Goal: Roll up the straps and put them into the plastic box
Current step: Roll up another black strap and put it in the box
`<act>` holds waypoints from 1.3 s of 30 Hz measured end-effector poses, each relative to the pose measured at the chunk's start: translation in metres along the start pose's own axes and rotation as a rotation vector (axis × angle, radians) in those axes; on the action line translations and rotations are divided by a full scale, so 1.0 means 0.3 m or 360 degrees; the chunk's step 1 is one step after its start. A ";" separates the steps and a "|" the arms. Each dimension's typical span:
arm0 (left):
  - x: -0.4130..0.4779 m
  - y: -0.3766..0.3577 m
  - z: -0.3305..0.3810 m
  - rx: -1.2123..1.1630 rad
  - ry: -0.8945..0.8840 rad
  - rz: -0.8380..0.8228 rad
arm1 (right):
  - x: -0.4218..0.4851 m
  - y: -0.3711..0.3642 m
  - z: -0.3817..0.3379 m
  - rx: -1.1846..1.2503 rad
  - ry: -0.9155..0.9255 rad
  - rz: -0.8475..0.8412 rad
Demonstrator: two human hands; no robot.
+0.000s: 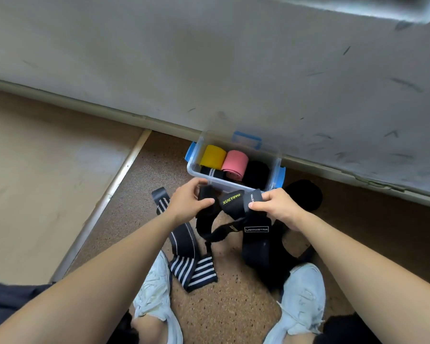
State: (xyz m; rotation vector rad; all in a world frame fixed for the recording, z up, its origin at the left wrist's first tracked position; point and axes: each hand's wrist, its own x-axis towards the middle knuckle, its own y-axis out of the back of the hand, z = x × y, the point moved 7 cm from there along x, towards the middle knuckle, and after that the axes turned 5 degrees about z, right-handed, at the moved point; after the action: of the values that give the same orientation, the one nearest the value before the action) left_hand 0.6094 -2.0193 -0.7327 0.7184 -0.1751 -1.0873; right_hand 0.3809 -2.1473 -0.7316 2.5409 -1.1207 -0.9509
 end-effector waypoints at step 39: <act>-0.161 0.324 0.552 0.0445 -0.0694 -0.0479 | -0.264 0.220 -0.217 -0.0288 0.0099 0.0044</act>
State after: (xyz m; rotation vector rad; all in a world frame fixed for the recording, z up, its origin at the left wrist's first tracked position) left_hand 0.5816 -2.0259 -0.5368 0.7631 -0.6164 -1.5205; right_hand 0.3434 -2.1401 -0.6157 2.3879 -1.0014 -0.9155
